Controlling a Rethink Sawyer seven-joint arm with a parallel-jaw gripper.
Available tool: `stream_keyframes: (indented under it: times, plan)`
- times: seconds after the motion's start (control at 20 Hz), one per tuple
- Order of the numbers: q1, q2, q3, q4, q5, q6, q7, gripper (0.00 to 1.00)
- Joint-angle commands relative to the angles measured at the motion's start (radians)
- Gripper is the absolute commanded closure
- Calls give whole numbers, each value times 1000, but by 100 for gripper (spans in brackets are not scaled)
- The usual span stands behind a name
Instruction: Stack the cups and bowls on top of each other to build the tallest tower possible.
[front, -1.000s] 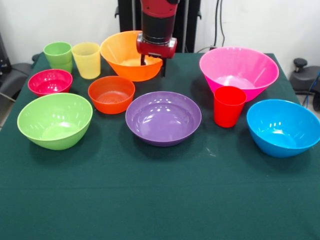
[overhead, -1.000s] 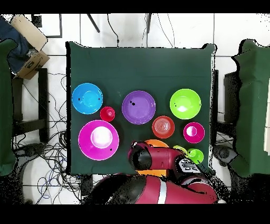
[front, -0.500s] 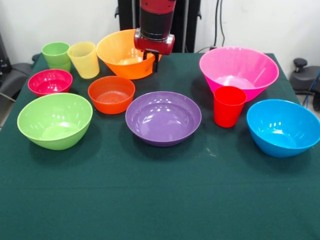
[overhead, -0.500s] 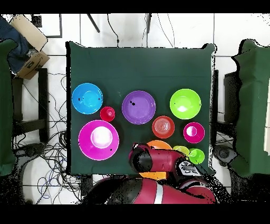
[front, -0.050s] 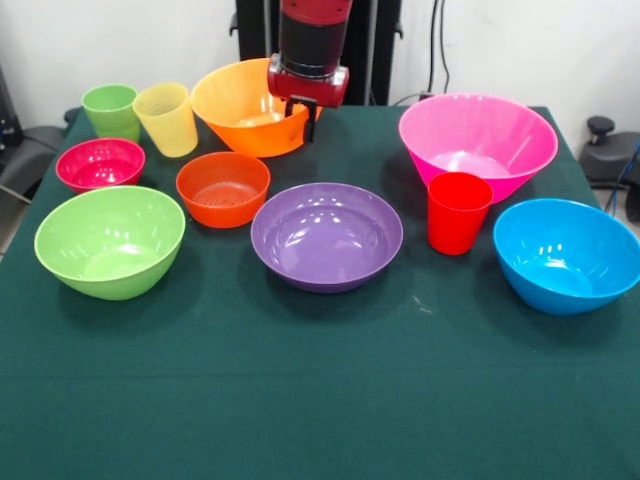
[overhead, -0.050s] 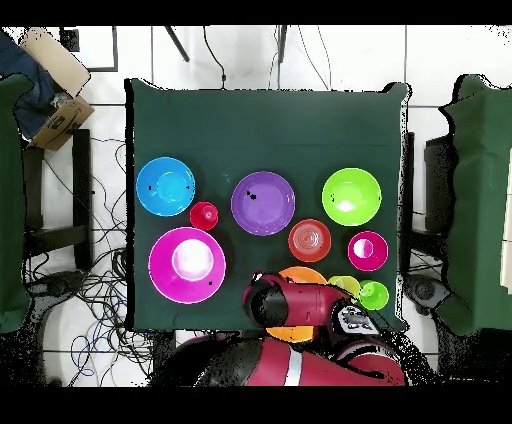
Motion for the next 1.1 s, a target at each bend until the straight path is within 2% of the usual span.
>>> stream_keyframes:
  times: [0.05, 0.65, 1.1]
  plan:
    - [16, 32, 64, -61, -25, -9, 70, 100]
    - [58, -2, 60, -86, 14, 89, 63, 100]
    - [84, -40, 69, -123, 40, 236, 42, 100]
